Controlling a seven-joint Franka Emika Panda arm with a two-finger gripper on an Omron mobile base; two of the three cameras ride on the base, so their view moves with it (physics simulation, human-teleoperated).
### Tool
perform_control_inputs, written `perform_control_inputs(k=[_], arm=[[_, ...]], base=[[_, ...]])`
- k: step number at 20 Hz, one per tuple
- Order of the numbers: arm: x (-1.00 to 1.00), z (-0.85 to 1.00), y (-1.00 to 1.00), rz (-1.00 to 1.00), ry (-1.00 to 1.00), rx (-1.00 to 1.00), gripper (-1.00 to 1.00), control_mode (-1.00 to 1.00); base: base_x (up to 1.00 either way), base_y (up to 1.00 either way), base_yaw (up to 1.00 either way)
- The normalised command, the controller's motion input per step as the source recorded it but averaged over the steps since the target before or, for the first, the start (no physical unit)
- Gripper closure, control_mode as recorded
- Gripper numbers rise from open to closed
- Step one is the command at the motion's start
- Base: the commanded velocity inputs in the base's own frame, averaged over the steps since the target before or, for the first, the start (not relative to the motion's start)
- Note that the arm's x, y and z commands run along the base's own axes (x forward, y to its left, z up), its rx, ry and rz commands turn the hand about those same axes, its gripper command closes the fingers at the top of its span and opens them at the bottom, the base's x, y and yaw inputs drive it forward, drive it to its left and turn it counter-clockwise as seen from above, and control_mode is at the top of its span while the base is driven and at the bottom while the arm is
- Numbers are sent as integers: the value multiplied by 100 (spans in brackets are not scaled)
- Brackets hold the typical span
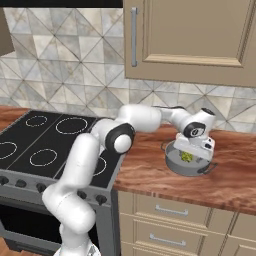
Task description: Turn on the sink faucet. Then move the broccoli from the counter to the sink. Turn off the sink. Move the vegetable from the sink to the pot next to the stove. Finally move the pot to the rear center burner.
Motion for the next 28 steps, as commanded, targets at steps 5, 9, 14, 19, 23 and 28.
perform_control_inputs(k=[5,9,14,19,23,28], arm=[[-61,24,28,0,-12,0,-100,-100],[-40,39,49,2,-14,-2,-100,-100],[-31,29,68,5,-13,-4,-100,-100],[-16,5,74,7,-8,-8,-100,-100],[6,5,33,5,-5,-9,-100,-100],[32,10,0,4,-4,-15,-100,-100]], base=[[0,0,0],[0,0,0],[0,0,0],[0,0,0],[0,0,0],[0,0,0]])
